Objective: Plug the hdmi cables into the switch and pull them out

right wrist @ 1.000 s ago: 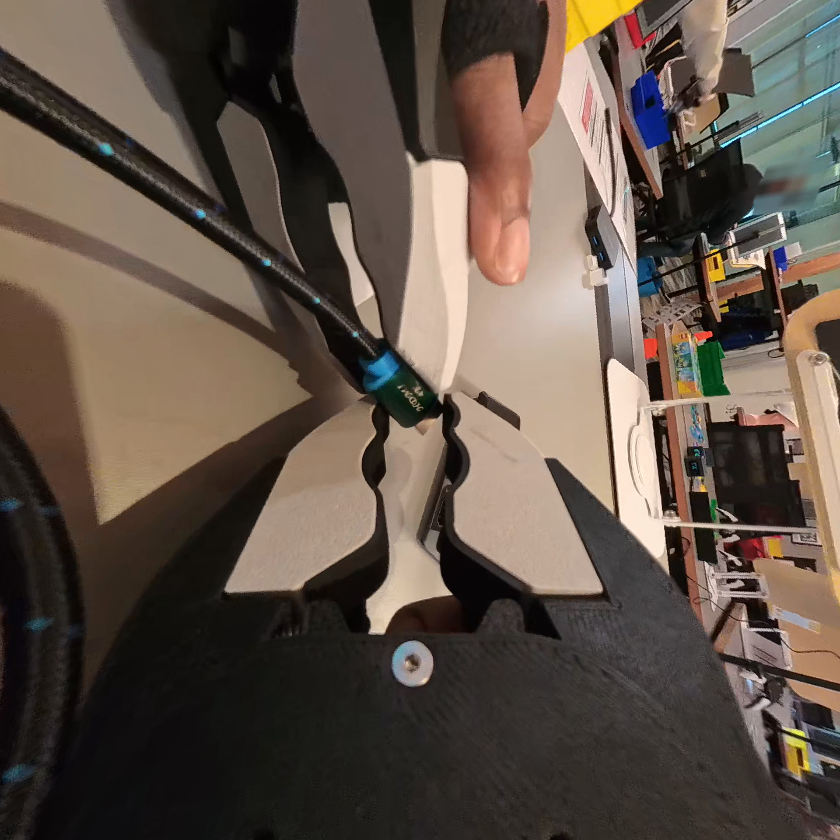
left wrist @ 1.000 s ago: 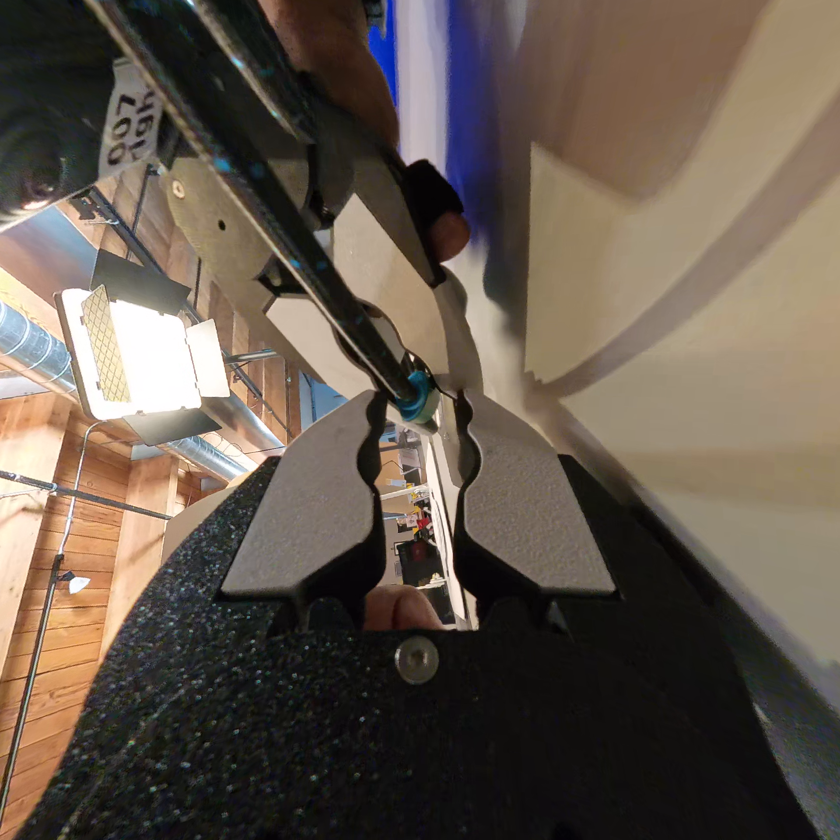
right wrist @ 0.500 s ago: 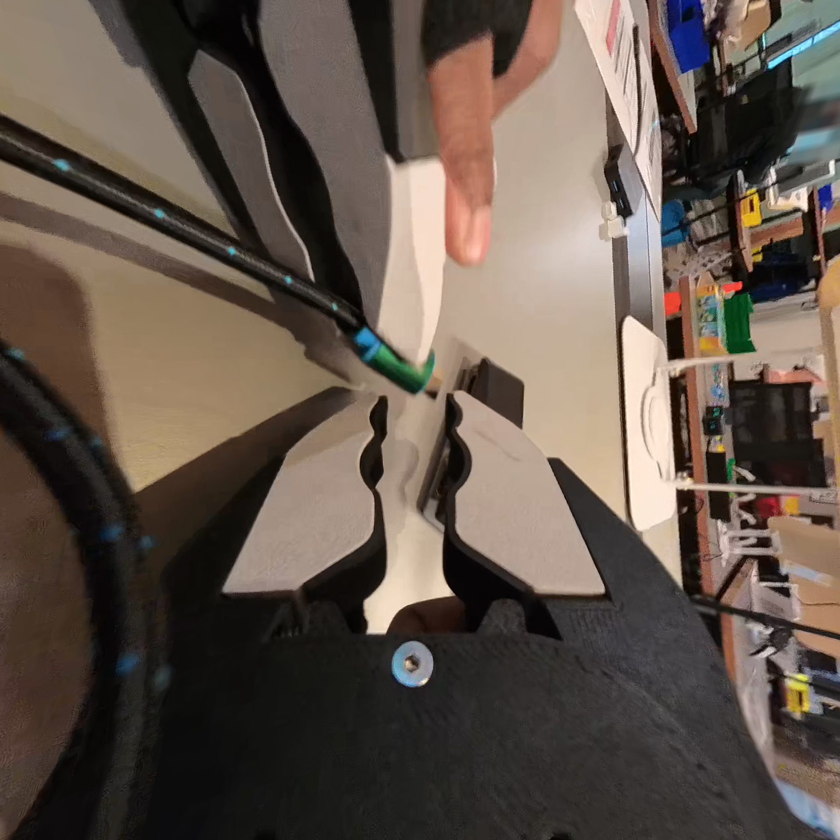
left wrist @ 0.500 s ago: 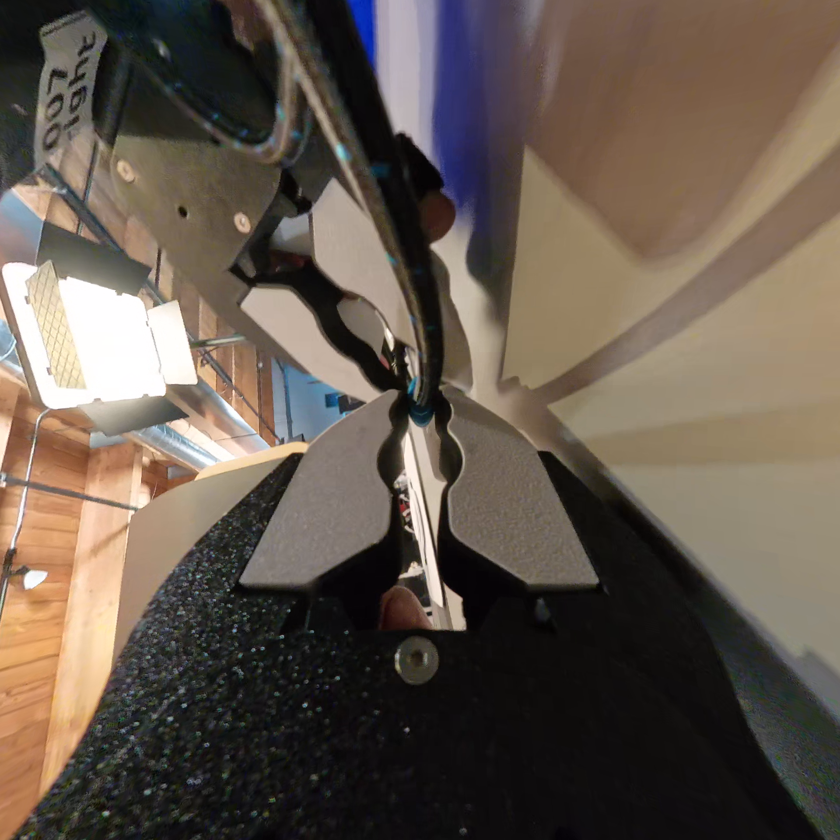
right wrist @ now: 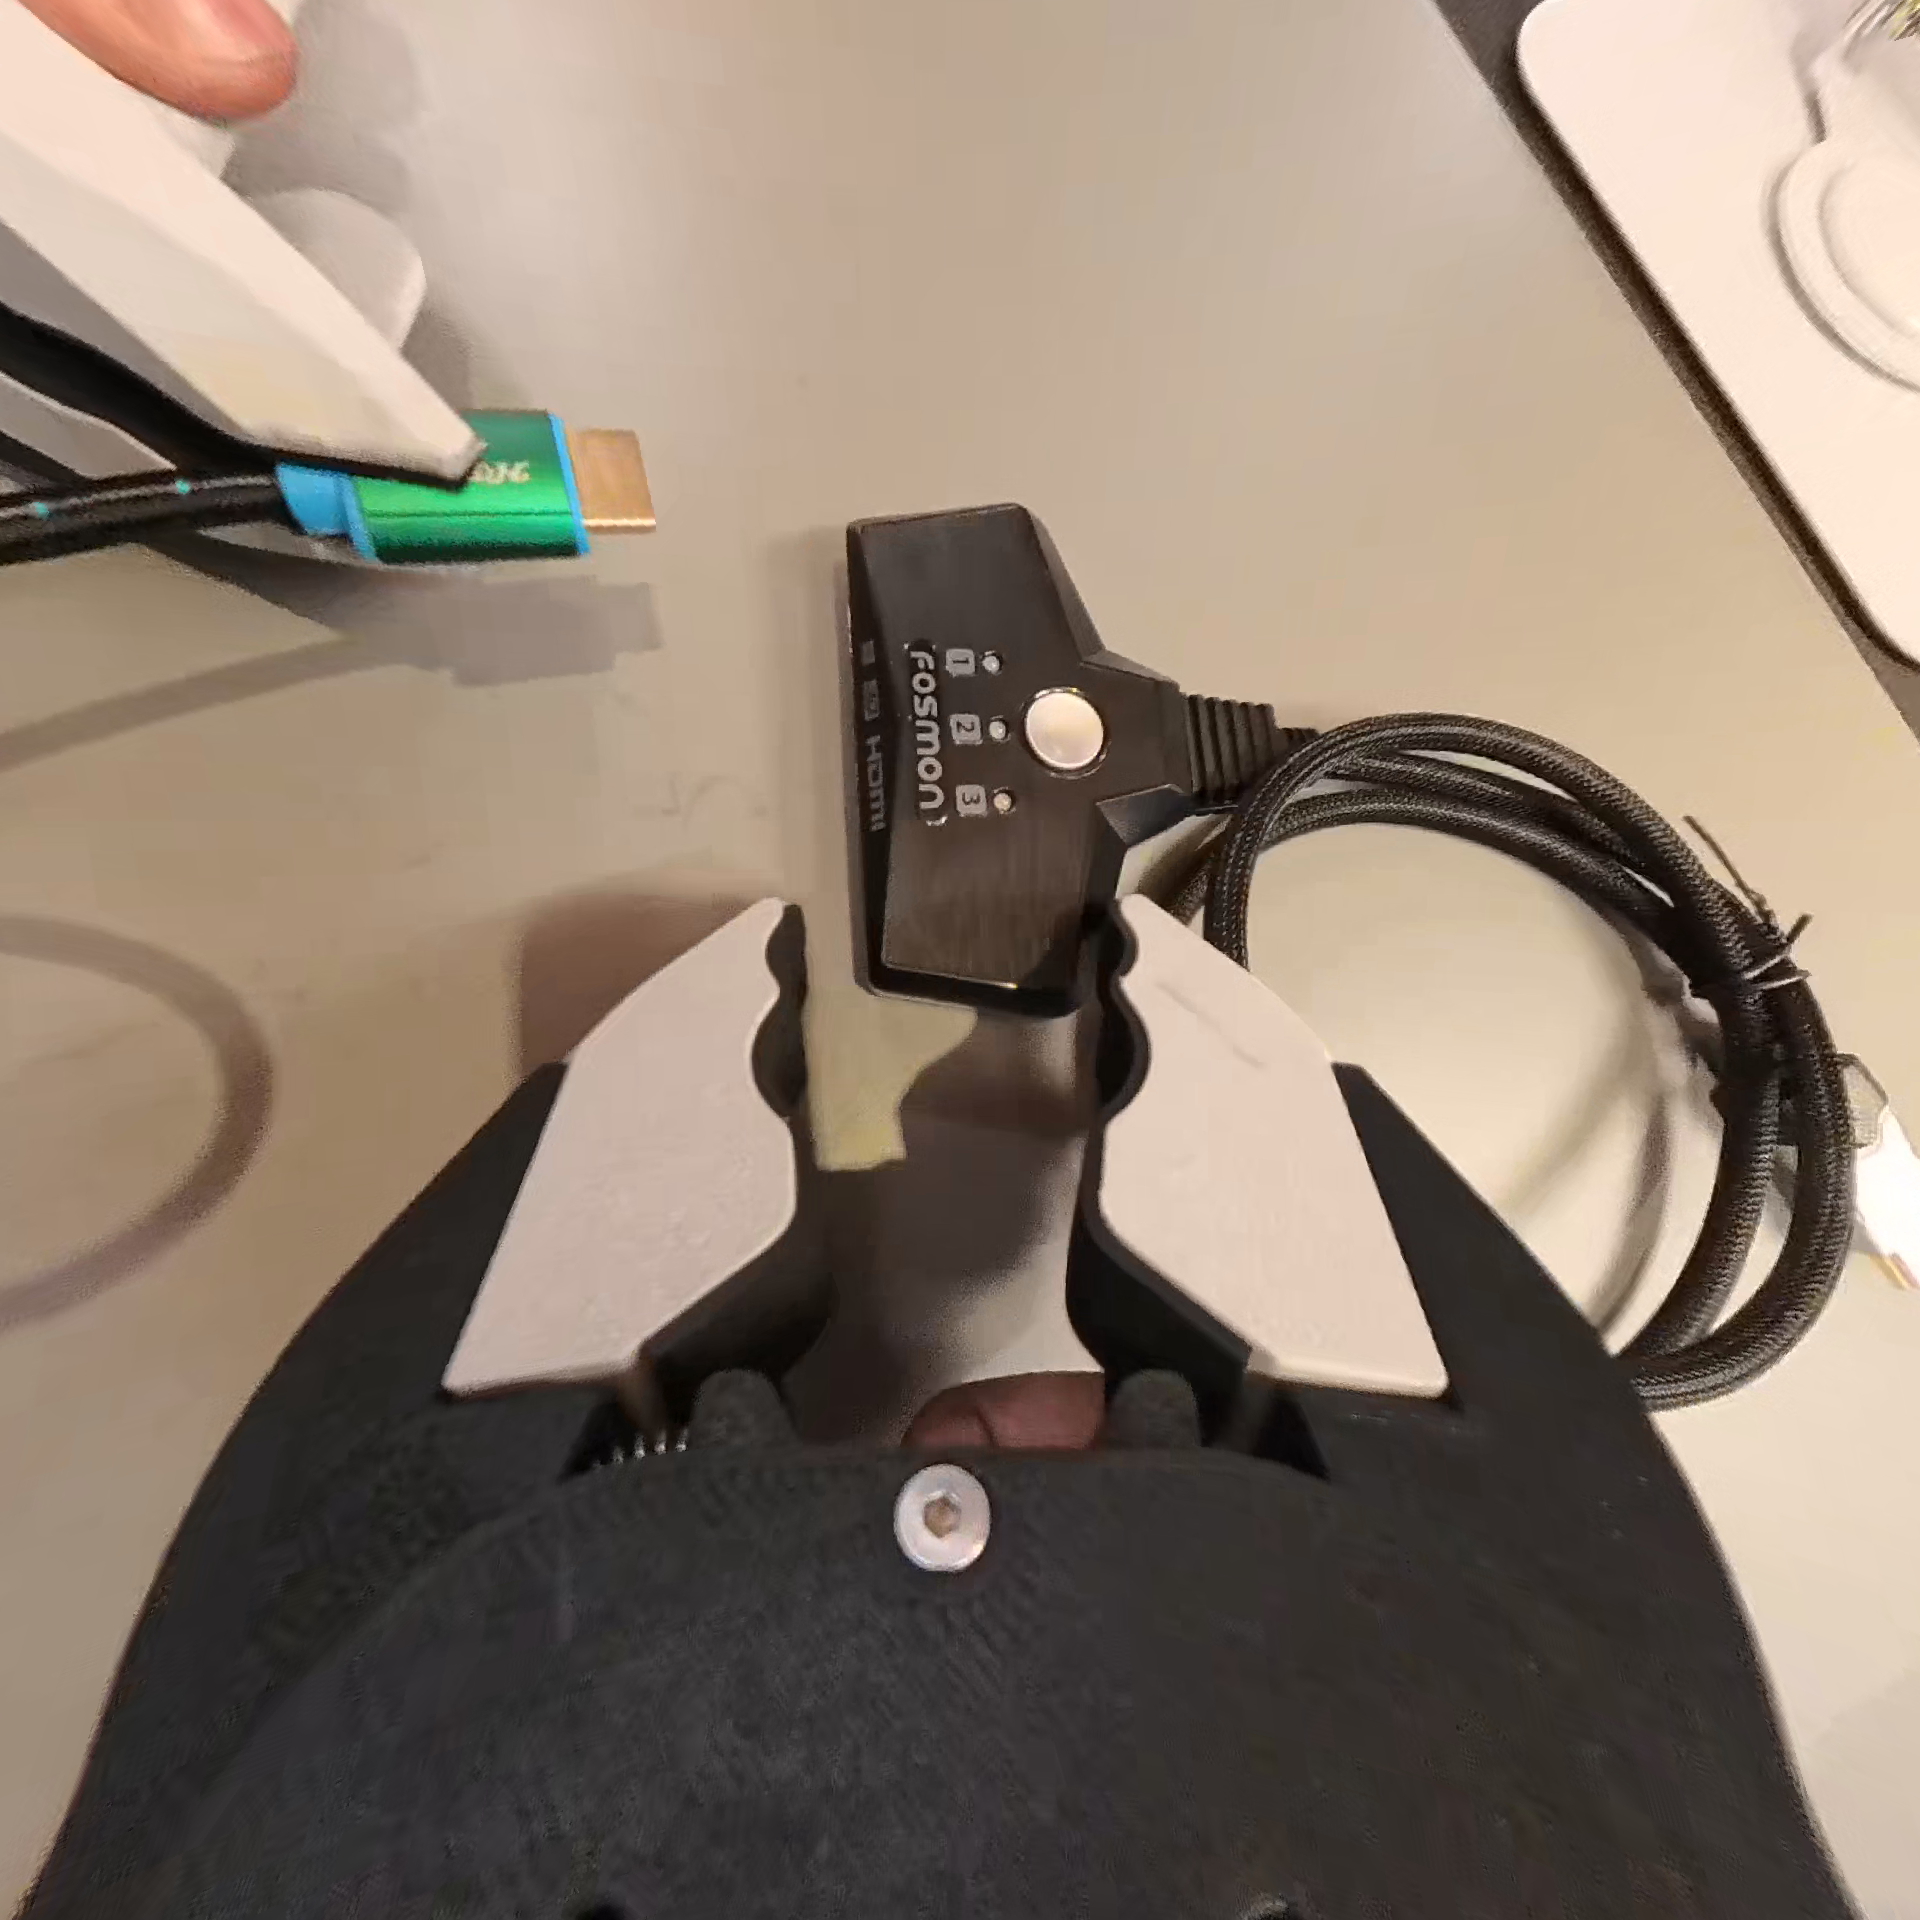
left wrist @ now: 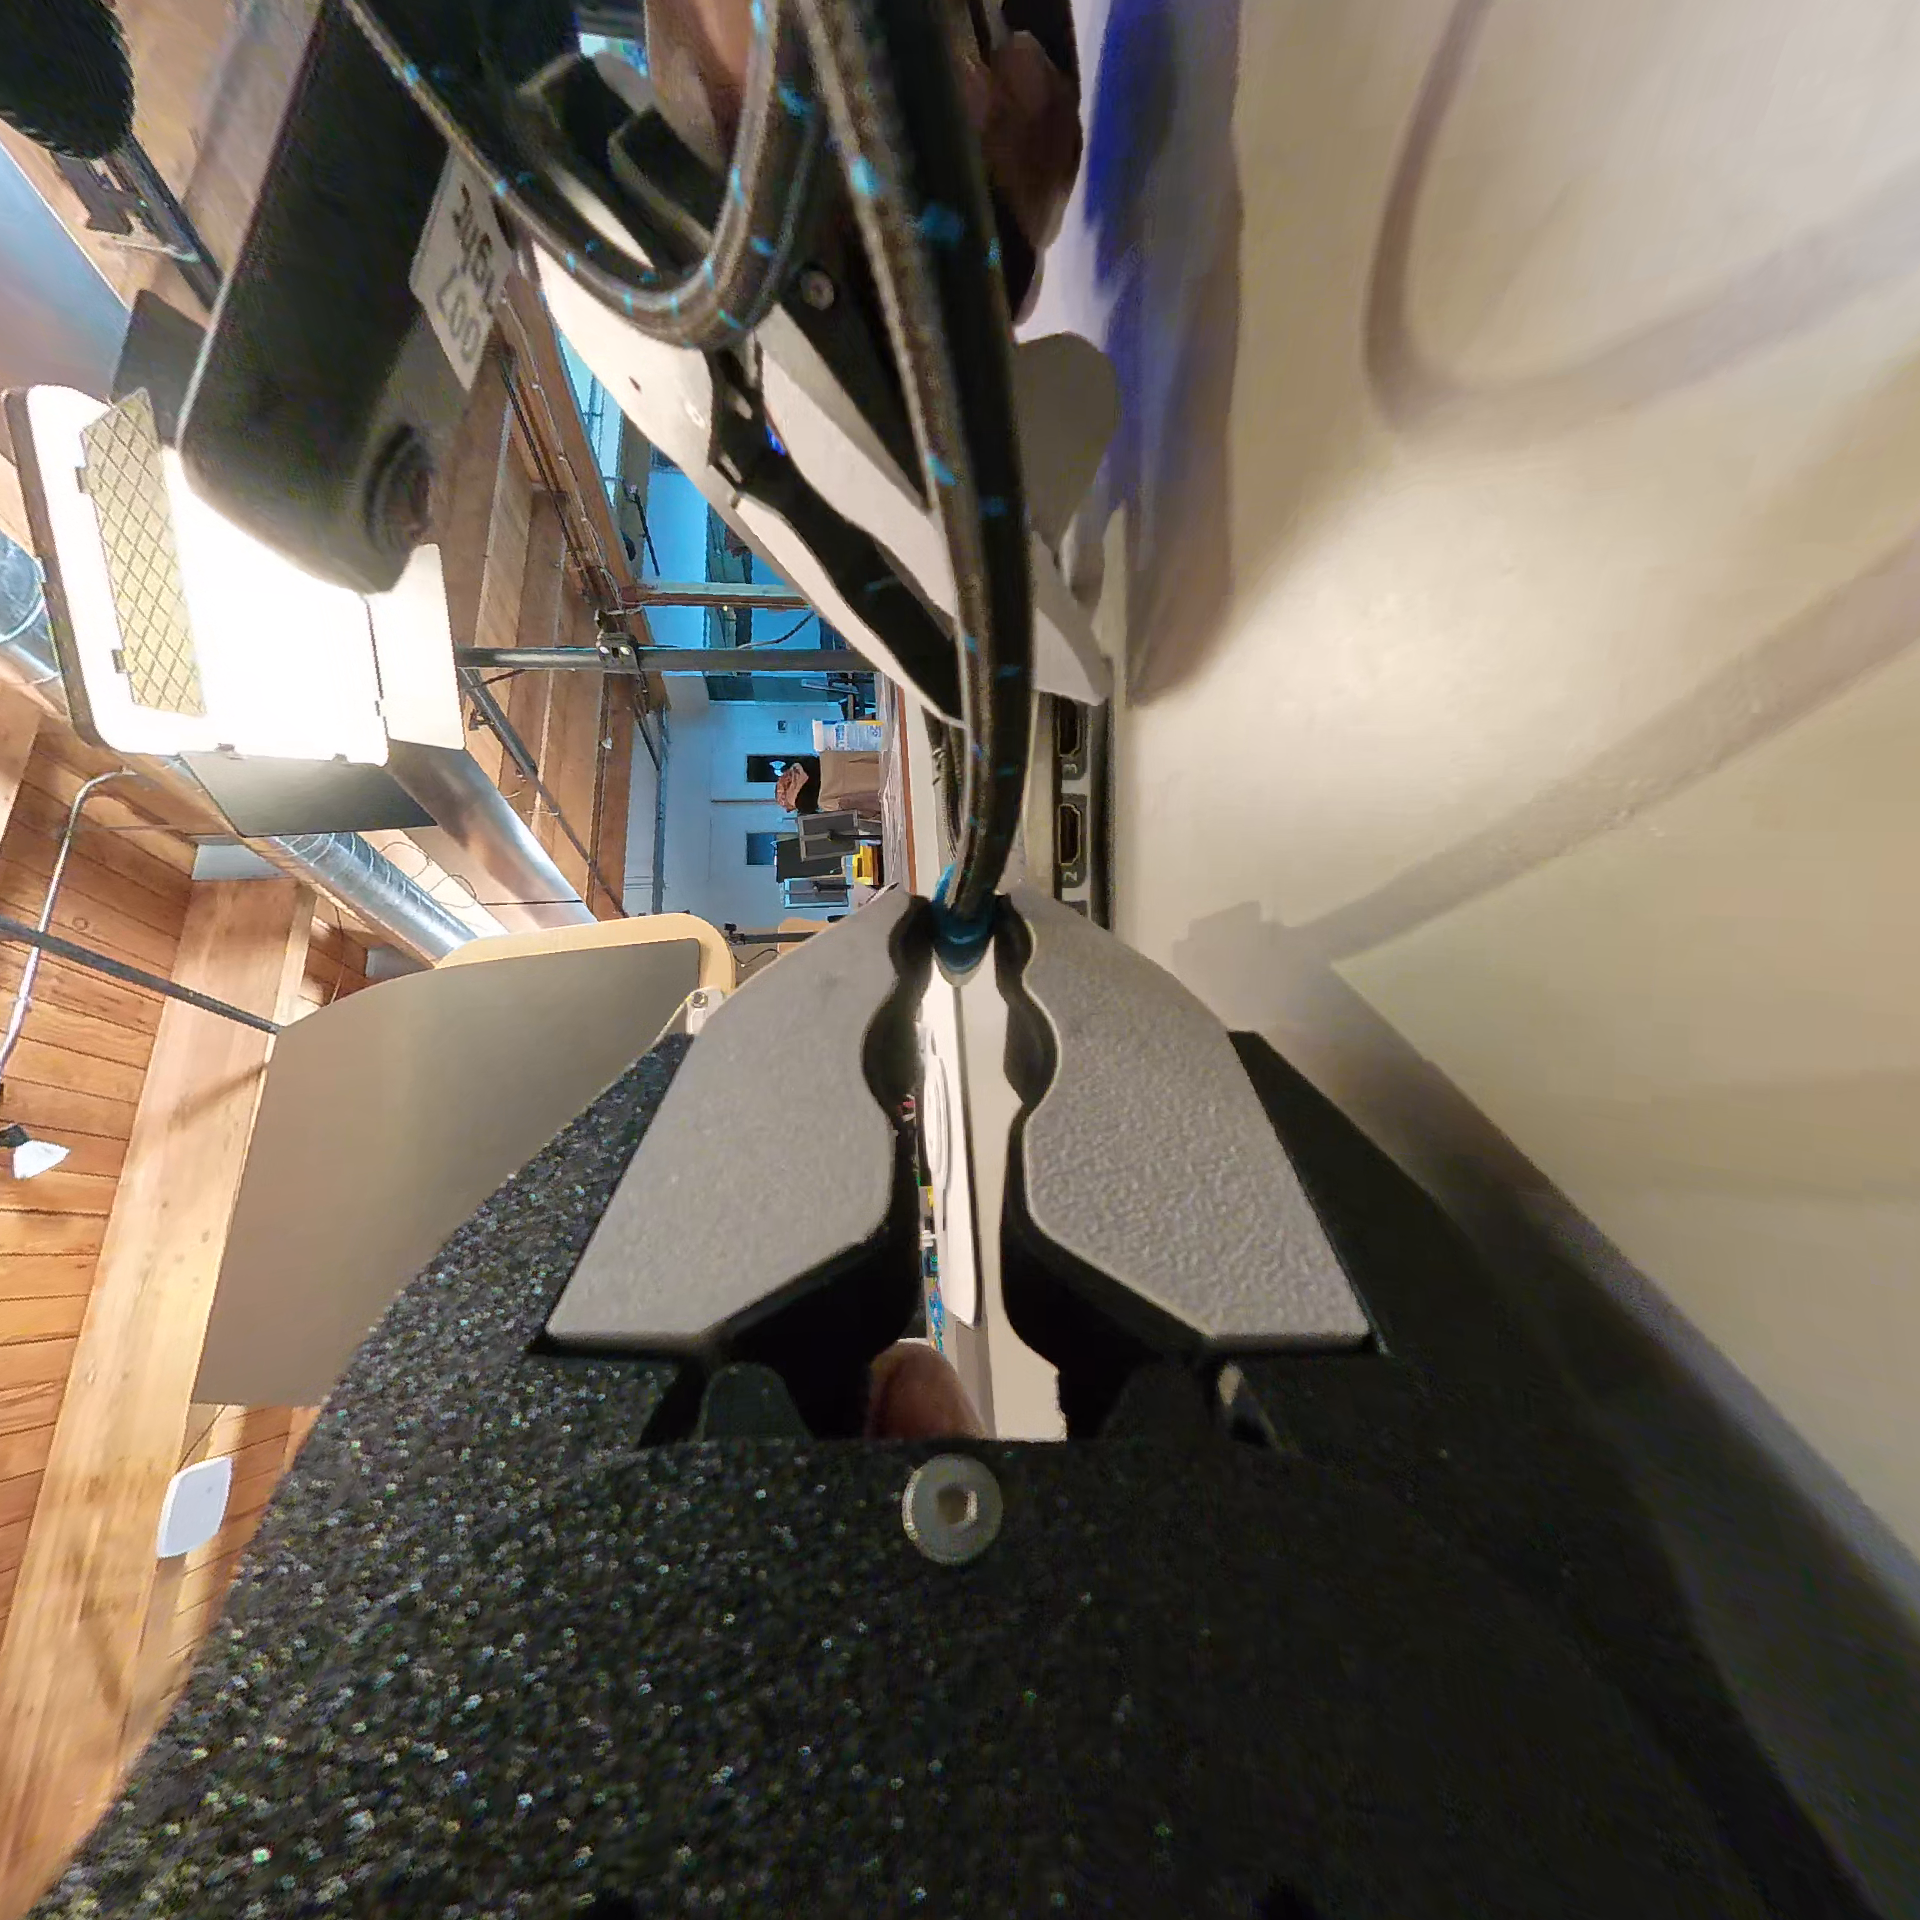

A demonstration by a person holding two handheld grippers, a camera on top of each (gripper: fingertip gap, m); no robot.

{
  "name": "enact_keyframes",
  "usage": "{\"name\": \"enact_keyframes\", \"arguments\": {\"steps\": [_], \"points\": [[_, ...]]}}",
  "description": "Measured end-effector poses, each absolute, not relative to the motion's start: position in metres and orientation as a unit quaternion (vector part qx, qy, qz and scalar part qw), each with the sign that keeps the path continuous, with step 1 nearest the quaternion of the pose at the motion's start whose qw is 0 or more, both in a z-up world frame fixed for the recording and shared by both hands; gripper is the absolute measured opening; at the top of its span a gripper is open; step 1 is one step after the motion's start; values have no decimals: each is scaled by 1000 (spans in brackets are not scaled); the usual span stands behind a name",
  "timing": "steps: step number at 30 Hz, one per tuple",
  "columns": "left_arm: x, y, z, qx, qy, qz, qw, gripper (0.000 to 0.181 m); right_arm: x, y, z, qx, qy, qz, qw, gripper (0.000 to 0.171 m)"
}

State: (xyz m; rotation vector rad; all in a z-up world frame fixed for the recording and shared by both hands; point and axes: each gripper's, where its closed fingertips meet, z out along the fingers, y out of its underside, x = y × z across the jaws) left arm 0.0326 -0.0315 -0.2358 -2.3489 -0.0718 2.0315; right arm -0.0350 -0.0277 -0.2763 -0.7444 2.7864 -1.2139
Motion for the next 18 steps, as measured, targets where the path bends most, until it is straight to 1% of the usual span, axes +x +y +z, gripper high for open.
{"name": "enact_keyframes", "arguments": {"steps": [4, 9, 14, 18], "points": [[33, -32, -236, -757, -28, 652, 26, 11, -37, -34, -280, -236, 897, -373, 2, 53], [35, -30, -238, -760, -28, 649, 32, 11, -36, -38, -285, -215, 907, -356, 68, 55], [36, -31, -241, -764, -34, 644, 34, 12, -35, -41, -284, -222, 907, -355, 51, 62], [36, -31, -241, -765, -38, 642, 38, 12, -34, -41, -285, -216, 911, -346, 59, 62]]}}
